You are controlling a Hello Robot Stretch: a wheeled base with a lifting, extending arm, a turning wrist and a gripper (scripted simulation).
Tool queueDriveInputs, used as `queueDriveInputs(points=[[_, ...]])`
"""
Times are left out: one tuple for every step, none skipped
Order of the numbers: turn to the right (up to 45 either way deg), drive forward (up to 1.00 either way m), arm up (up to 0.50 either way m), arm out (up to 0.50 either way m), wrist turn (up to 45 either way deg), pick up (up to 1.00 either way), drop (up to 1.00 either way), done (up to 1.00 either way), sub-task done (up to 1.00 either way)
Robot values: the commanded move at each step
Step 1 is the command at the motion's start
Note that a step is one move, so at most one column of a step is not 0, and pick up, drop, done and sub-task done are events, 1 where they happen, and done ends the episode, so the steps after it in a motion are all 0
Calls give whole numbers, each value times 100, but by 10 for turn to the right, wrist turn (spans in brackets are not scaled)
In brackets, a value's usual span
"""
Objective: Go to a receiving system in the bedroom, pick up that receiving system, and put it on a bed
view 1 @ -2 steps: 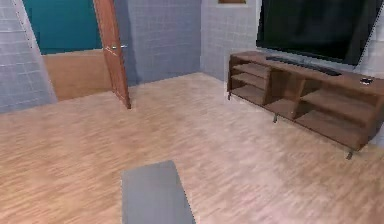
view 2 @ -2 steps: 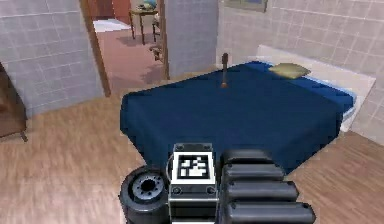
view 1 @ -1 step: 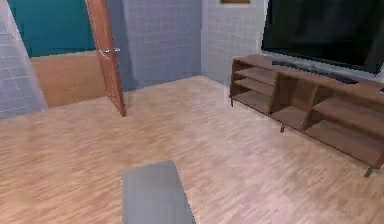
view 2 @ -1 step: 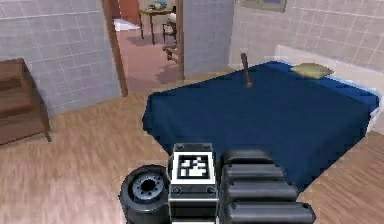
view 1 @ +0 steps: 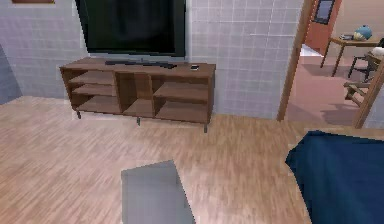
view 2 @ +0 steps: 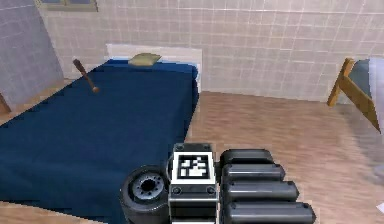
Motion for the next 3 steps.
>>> queueDriveInputs(points=[[90,0,0,0,0,0,0,0,0],[0,100,0,0,0,0,0,0,0],[60,0,0,0,0,0,0,0,0]])
